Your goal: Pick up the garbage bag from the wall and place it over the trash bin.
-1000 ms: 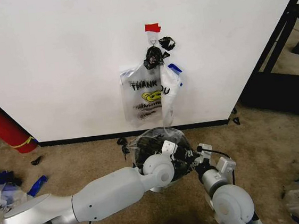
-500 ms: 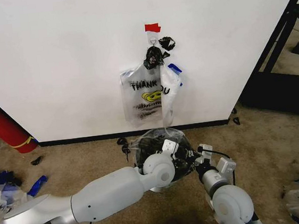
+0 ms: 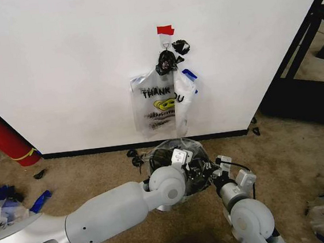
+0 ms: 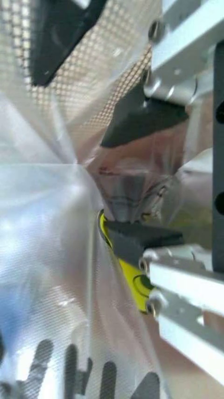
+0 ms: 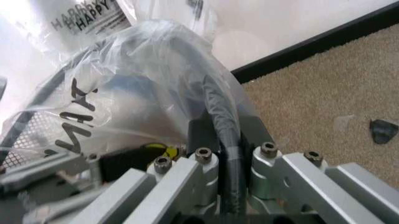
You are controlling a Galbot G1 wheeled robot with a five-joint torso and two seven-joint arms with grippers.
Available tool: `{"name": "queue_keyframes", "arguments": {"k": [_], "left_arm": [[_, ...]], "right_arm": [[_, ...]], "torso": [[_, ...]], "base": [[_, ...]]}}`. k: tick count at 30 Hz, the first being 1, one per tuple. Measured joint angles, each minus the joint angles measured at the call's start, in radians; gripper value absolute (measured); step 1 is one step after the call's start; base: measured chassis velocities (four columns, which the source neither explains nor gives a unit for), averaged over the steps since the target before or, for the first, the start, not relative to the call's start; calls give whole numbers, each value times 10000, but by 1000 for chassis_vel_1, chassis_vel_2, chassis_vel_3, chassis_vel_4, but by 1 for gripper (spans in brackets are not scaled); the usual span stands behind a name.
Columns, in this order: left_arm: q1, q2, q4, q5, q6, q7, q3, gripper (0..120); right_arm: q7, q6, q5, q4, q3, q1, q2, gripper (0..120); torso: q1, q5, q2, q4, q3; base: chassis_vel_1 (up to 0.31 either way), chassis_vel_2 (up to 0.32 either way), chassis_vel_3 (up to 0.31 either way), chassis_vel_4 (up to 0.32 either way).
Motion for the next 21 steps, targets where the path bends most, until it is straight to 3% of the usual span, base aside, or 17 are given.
{"name": "queue_keyframes", "arguments": {"k": [13, 21], "left_arm": [[52, -258, 182, 9, -140, 13, 30, 0], [108, -748, 1055, 406, -441, 96, 2, 0]], "right_arm": [[78, -34, 32, 134, -49, -18, 0, 1], [85, -54, 69, 294, -76, -72, -5, 1]], "torso": [[0, 0, 0, 1, 0], [0, 1, 0, 0, 0]], "base": [[0, 0, 0, 0], [0, 0, 0, 0]]}}
